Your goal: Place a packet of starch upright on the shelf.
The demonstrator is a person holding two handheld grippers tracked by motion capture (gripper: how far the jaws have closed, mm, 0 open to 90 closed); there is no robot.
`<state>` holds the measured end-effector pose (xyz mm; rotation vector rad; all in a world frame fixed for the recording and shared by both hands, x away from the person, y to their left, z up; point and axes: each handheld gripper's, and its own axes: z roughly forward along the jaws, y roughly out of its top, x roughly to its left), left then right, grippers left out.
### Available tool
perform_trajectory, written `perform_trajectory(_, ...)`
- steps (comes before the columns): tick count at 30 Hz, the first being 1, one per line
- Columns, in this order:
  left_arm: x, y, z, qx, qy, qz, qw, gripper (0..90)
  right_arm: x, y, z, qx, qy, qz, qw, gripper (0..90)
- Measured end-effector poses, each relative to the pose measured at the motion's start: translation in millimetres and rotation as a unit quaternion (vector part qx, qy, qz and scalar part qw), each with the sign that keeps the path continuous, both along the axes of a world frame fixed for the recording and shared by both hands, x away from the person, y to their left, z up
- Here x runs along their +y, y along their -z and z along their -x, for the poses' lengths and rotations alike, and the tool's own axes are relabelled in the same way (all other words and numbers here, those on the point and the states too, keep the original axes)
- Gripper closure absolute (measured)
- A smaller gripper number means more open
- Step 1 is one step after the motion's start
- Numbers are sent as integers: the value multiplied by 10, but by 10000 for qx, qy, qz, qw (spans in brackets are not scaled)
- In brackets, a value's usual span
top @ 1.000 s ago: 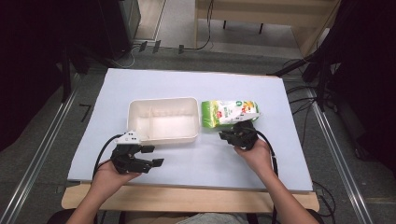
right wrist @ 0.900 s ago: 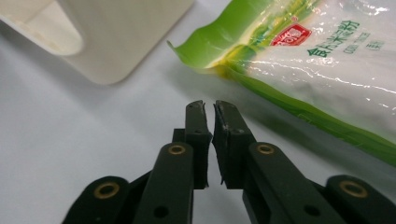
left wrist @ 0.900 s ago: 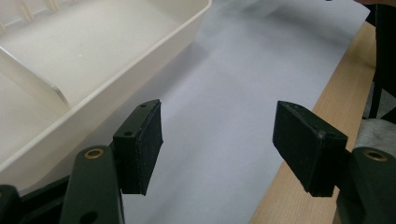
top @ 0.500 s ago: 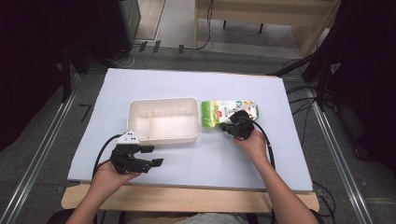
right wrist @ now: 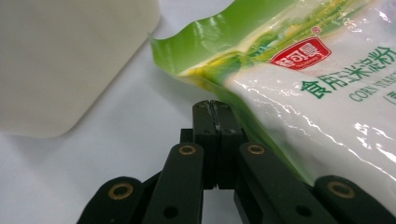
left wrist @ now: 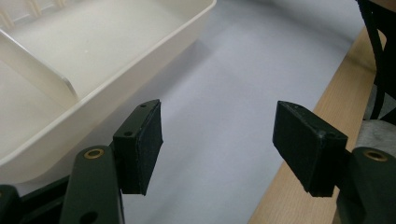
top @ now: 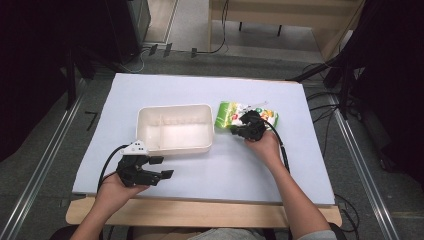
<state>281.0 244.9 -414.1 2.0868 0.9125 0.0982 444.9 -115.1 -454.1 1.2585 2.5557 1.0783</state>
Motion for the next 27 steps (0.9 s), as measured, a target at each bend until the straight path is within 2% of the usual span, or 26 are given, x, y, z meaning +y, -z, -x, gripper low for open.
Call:
perform_trajectory(1, 3, -5, 1, 3, 2, -22, 10000, 337, -21, -44, 11, -29, -59, -61, 10000, 900)
perform_trajectory(4, -1, -5, 6, 5, -9, -34, 10000, 337, -127, -232, 41, -192, 72, -170, 9996, 900)
perform_trajectory(7, -3, -1, 8, -4, -17, -58, 10000, 337, -317, -377, -2, -323, 319, -230, 9987, 900)
perform_trajectory(9, -7, 4, 11, -7, -6, -56, 10000, 337, -455, -425, -61, -400, 526, -180, 9977, 900)
perform_trajectory(12, -9, 6, 18, -28, 2, -49, 10000, 337, -681, -411, -191, -375, 852, -187, 9955, 900)
perform_trajectory(14, -7, 4, 29, -53, -21, -74, 10000, 337, -805, -376, -296, -250, 1025, -147, 9943, 900)
perform_trajectory(18, 4, 7, 55, -76, -70, -114, 9999, 337, -984, -321, -479, -268, 1277, -27, 9914, 900)
perform_trajectory(21, 16, 5, 74, -76, -109, -128, 9998, 337, -1075, -266, -605, -209, 1476, -77, 9888, 900)
perform_trajectory(22, 16, 5, 74, -76, -109, -128, 9998, 337, -1075, -266, -605, -209, 1476, -77, 9888, 900)
perform_trajectory(23, 22, 7, 85, -69, -125, -122, 9998, 337, -1106, -217, -682, -142, 1530, -75, 9881, 900)
perform_trajectory(27, 30, 26, 103, -73, -140, -130, 9998, 337, -1111, -111, -811, -83, 1677, 63, 9858, 900)
